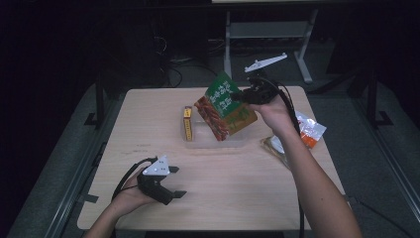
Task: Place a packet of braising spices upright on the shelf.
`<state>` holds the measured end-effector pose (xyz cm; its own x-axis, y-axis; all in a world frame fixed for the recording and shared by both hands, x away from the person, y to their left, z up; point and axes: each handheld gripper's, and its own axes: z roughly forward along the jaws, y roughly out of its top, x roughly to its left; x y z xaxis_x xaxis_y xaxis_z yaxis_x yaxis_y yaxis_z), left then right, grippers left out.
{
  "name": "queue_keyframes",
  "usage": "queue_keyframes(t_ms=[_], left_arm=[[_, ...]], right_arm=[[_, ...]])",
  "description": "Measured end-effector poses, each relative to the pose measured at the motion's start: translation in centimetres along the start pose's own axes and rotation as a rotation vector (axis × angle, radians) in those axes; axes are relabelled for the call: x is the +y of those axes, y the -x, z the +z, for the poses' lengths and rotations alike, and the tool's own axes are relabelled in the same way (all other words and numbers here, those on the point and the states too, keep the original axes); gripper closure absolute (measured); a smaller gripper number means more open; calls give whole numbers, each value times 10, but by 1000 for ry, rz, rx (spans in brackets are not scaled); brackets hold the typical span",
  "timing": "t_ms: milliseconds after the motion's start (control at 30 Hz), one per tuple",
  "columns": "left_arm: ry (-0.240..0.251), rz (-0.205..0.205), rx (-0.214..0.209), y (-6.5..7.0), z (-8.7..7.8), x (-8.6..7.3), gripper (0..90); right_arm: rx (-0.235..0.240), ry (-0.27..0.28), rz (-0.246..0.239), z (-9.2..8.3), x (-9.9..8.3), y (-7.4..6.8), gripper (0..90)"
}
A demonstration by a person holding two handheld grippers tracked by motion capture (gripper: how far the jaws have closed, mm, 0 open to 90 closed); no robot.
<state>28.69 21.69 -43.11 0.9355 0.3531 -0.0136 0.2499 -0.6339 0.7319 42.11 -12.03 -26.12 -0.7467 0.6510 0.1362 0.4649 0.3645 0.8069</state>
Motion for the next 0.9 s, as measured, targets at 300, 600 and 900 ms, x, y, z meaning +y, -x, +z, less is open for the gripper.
queue_keyframes(t_ms=[300, 600, 900], left_arm=[[-9, 5, 4, 0, 0, -1, 152], [-11, 10, 3, 0, 1, -1, 152], [-14, 12, 1, 0, 1, -2, 152]], right_arm=[[-23, -23, 10, 16, 2, 2, 900], [-34, -49, 25, 31, 3, 6, 900], [-44, -60, 42, 42, 3, 8, 900]])
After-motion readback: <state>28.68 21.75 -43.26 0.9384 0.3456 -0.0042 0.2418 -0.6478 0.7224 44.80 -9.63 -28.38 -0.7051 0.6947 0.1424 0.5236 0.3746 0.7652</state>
